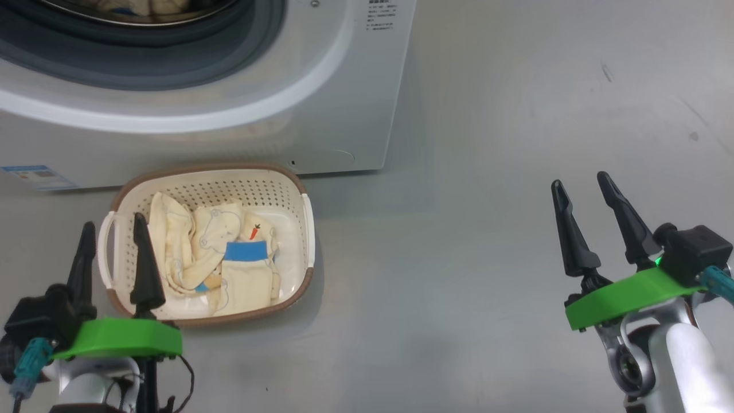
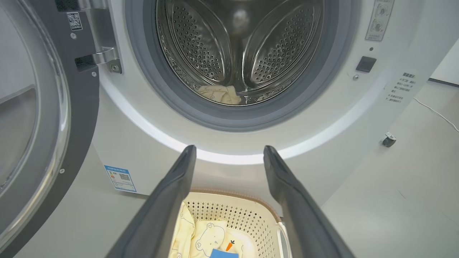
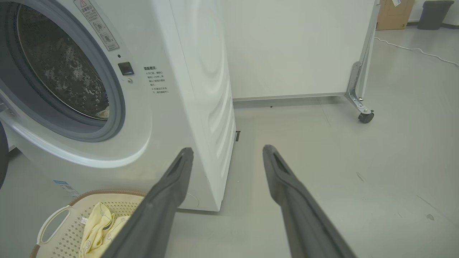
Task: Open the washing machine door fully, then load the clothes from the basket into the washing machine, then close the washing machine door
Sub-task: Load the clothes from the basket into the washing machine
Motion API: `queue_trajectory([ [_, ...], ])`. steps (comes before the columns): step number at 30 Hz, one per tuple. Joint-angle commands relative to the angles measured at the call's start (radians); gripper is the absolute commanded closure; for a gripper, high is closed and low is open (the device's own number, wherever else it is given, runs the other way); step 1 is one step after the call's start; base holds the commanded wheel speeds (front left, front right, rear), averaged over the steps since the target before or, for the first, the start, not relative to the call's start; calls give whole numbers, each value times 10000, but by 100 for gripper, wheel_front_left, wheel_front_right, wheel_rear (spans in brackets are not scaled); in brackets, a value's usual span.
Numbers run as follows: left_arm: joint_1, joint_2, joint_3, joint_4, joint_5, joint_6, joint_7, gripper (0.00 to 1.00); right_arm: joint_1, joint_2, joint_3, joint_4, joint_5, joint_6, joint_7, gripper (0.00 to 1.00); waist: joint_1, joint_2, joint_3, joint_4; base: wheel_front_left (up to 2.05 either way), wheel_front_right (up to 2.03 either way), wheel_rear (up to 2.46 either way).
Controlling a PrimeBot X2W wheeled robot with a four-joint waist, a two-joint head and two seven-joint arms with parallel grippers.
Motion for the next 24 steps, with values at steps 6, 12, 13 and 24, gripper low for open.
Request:
queue_trajectory([
  [6,562,-214,274,-587,387,1402,-135,0,387,-108,0,-539,-224,35,297,0,1,-1,-844,659,0,0,0],
  [12,1121,-493,3,-764,795,1254,-137,0,702,-108,-13,-678,-254,35,512,0,1,-1,-1324,811,0,0,0],
  [13,1182,-538,-28,-793,844,1223,-137,0,747,-108,-22,-707,-246,35,534,0,1,-1,-1388,825,0,0,0],
  [24,1683,-823,-62,-739,1030,1146,-138,0,1264,-108,-130,-952,-240,35,713,0,1,-1,-1982,886,0,0,0],
])
